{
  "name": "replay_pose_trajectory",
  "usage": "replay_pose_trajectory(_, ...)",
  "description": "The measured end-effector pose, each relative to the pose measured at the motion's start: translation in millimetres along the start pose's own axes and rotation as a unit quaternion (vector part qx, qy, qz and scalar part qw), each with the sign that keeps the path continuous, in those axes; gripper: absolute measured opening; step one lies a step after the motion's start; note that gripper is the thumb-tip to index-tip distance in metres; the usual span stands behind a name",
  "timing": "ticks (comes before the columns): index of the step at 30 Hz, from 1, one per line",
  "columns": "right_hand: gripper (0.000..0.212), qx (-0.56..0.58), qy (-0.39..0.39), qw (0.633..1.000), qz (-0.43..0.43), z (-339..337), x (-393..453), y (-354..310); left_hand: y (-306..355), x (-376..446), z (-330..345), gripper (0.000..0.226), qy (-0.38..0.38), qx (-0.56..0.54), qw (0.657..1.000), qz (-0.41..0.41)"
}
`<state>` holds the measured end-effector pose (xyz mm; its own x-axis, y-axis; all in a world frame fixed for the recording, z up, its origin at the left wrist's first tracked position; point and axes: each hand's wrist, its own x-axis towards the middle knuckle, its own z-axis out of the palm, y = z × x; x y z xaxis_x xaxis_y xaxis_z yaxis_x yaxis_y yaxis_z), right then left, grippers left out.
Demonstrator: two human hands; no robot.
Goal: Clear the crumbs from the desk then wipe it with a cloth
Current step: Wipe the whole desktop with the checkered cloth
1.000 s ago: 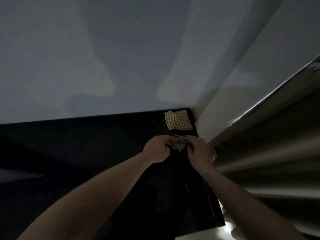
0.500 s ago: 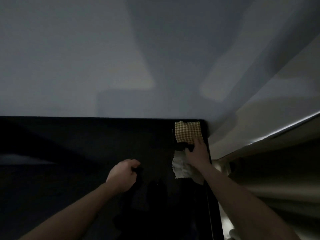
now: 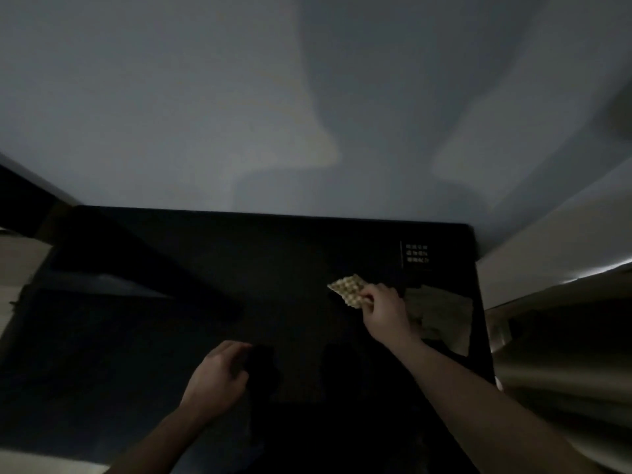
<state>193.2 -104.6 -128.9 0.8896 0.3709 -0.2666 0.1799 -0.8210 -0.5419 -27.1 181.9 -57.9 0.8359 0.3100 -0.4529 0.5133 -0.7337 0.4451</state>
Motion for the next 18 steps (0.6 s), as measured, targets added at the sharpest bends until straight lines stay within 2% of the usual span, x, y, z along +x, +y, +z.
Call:
replay_pose_trajectory(2,0.012,0.086,0.008,0.995,0.042,9,-32,-35,-21,-9,-11,0.050,0.006,0.001,1.000,0.005)
replay_pose_trajectory(4,0.010,0.169,-0.004,0.978,0.123,18,-62,-65,-45,-14,-24,0.051,0.011,-0.004,1.000,0.011)
replay_pose_trajectory(9,0.010,0.195,-0.001,0.959,0.204,59,-134,-113,-119,-12,-57,0.055,-0.004,0.005,0.999,0.053)
replay_pose_trajectory(14,0.036,0.265,0.041,0.925,0.270,126,-172,-182,-203,-13,-100,0.059,-0.038,0.016,0.997,0.059)
replay_pose_trajectory(18,0.055,0.292,0.072,0.900,0.317,164,-174,-249,-269,-27,-127,0.062,-0.026,0.015,1.000,0.003)
